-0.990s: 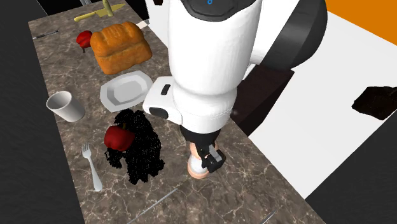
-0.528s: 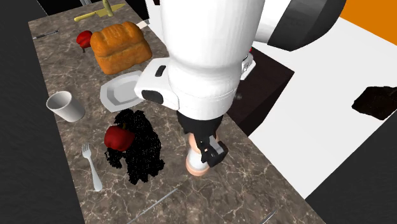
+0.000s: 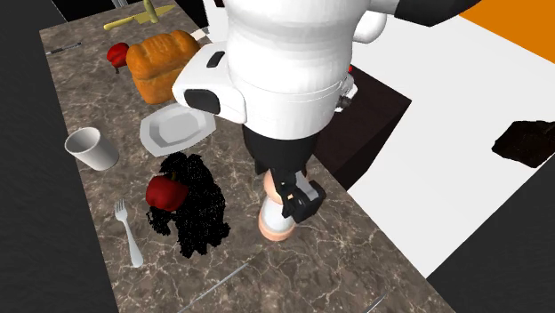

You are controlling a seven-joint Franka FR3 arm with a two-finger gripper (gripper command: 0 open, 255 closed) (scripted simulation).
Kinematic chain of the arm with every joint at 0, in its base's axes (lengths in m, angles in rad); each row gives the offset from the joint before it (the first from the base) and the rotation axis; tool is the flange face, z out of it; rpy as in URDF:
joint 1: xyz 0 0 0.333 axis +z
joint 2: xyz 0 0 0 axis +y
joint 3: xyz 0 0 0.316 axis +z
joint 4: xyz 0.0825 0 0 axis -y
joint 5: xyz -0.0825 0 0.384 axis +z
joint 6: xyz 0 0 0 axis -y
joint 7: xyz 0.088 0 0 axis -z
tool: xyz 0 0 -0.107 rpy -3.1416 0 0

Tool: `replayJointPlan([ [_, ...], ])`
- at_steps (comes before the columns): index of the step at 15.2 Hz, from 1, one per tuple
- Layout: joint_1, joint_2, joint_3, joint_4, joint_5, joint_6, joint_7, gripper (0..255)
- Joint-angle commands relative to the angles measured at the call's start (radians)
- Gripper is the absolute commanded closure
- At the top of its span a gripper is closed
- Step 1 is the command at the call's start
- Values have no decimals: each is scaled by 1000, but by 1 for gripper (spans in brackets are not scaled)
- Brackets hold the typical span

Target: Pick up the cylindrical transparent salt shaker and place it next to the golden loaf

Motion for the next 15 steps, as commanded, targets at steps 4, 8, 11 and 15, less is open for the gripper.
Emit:
replayJointPlan([
  [4,3,9,2,81,-3,-72,-1,255],
  [8,6,17,3,144,-6,-129,-1,255],
  [11,9,27,5,196,-10,-172,0,255],
  [15,15,44,7,272,-18,-232,3,255],
])
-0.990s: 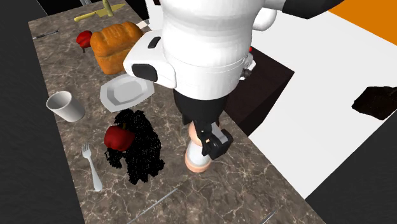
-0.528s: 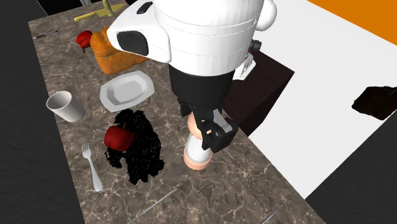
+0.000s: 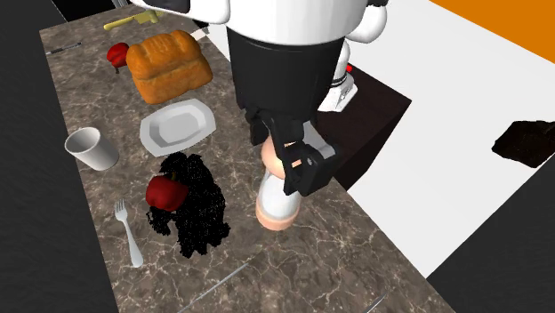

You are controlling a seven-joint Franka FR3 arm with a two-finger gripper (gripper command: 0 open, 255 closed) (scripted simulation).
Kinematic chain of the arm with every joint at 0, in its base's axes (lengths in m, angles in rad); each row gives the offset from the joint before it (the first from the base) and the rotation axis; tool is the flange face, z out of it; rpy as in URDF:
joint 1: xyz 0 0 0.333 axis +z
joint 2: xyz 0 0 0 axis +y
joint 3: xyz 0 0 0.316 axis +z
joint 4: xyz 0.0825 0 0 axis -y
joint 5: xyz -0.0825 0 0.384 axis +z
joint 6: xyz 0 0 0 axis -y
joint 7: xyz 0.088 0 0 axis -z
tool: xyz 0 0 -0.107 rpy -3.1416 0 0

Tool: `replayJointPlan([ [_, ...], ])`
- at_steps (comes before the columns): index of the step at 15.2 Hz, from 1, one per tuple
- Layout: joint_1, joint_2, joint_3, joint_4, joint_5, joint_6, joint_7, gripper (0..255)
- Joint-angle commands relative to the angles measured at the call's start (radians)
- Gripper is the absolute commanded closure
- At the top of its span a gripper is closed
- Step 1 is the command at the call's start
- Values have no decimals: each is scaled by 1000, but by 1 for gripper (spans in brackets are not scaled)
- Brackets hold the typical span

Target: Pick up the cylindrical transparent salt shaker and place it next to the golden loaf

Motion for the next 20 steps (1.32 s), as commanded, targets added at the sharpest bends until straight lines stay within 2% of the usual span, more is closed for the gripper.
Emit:
replayJointPlan([
  [1,3,14,1,46,-6,-34,1,255],
  [6,14,43,5,146,-20,-107,5,255],
  [12,-87,-177,-66,-109,80,-48,-151,255],
  [20,-159,-389,-195,-333,135,-28,-358,255],
])
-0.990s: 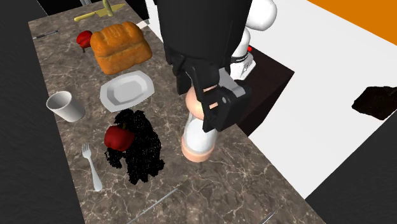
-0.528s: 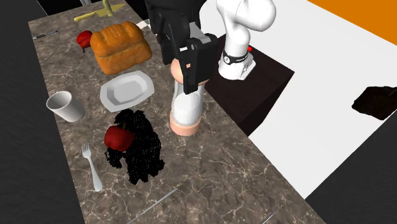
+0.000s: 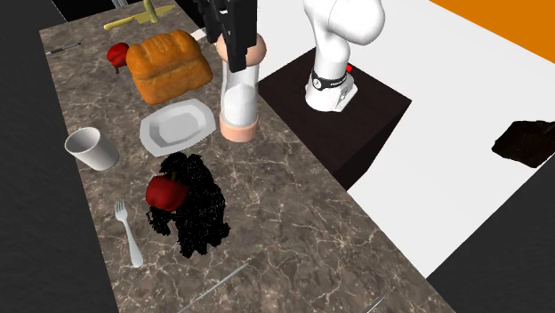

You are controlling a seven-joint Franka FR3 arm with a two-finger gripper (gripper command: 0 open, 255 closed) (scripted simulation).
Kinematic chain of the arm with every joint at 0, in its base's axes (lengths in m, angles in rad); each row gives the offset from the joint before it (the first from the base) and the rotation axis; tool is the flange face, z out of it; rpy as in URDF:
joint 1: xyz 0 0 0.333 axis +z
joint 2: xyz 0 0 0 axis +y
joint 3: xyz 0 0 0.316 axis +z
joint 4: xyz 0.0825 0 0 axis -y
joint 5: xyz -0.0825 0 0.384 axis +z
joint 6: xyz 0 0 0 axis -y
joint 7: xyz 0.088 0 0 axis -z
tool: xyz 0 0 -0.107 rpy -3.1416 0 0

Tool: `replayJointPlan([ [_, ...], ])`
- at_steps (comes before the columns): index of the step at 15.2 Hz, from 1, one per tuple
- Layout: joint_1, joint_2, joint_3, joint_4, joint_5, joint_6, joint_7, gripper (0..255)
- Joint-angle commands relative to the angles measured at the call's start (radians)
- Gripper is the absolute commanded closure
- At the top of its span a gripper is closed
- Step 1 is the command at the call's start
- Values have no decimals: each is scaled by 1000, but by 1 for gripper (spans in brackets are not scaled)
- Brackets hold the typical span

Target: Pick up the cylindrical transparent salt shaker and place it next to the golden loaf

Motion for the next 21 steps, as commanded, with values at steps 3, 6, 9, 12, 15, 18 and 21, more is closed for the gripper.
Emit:
replayJointPlan([
  [3,-30,-78,-71,-80,4,1,-105,255],
  [6,-50,-128,-124,-129,-2,-2,-178,255],
  [9,-71,-170,-178,-167,-14,-7,-251,255],
  [12,-93,-202,-232,-195,-31,-12,-323,255],
  [15,-114,-224,-287,-214,-51,-16,-395,255],
  [18,-136,-238,-343,-222,-73,-20,-468,255],
  [21,-158,-241,-400,-221,-95,-24,-541,255],
])
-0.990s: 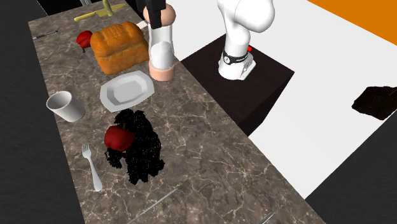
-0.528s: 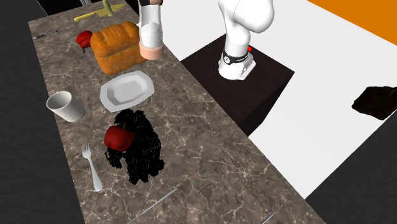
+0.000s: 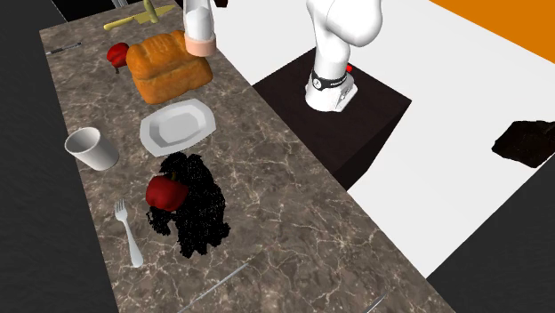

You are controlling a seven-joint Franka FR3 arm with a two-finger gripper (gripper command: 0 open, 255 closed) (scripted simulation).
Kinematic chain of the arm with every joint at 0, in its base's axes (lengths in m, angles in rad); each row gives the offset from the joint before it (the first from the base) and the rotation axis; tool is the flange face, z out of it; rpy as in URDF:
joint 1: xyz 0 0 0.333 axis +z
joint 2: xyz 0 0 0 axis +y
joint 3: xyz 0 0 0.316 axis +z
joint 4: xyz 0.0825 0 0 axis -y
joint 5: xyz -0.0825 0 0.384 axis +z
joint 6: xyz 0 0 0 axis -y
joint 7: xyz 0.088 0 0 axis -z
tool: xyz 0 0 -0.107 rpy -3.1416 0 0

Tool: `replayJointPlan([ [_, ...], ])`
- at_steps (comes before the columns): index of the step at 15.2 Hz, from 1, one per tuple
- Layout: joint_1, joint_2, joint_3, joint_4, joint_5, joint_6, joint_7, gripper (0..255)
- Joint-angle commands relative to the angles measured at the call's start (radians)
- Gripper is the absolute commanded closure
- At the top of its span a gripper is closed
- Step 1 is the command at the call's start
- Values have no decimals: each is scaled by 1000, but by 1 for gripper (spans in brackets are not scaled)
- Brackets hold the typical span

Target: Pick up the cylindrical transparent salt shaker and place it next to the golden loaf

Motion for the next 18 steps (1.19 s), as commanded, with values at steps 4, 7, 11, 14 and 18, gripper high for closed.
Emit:
replayJointPlan([
  [4,-36,14,-101,21,-37,-1,-132,255],
  [7,-55,34,-160,45,-55,-2,-207,255],
  [11,-78,76,-242,93,-71,-2,-311,255],
  [14,-93,121,-305,140,-74,-2,-392,255],
  [18,-111,199,-394,221,-62,-3,-506,255],
])
